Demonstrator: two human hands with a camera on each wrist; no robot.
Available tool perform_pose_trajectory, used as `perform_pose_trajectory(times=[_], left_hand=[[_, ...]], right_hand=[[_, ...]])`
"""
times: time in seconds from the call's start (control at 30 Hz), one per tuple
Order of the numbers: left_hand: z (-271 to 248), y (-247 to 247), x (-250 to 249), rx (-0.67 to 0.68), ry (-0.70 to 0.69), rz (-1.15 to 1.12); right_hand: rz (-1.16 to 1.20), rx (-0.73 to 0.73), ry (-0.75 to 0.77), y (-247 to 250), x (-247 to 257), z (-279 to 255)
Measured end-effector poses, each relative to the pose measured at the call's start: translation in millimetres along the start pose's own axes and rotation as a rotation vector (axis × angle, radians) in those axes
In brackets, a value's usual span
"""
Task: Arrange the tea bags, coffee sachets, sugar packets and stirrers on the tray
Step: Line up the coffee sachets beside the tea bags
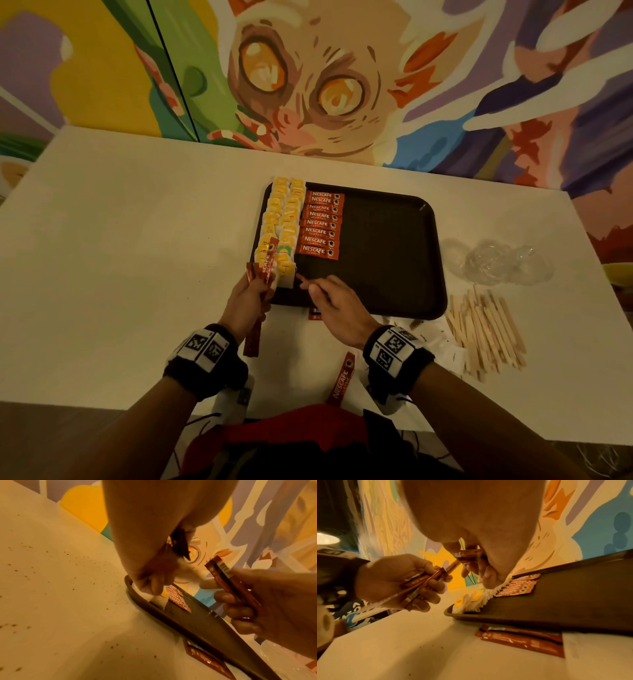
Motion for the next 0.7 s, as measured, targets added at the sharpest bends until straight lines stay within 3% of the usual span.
perform_pose_trajectory(times=[0.13,0.27,0.6,0.7], left_hand=[[4.2,-1.5,-5.2,-0.017,0.034,-0.068],[3.0,-4.3,-9.1,-0.018,0.034,0.072],[-5.7,-8.4,-11.1,0.252,-0.079,0.381],[-4.0,-7.9,-13.4,0.263,-0.096,0.370]], right_hand=[[-0.012,0.065,-0.010,-3.8,4.4,1.6],[0.057,0.098,-0.032,-5.1,3.6,4.7],[0.381,-0.017,-0.019,7.2,-2.3,12.7],[0.421,-0.019,-0.003,11.6,1.1,15.9]])
Point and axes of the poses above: each hand's wrist, its own z-axis towards the middle knuckle, its own y-axis out of the back of the hand, x = y × z, the point moved 3 cm from there along z, towards the middle knuckle, and after that the axes turned 13 degrees about -y, right-handed, at the moved point
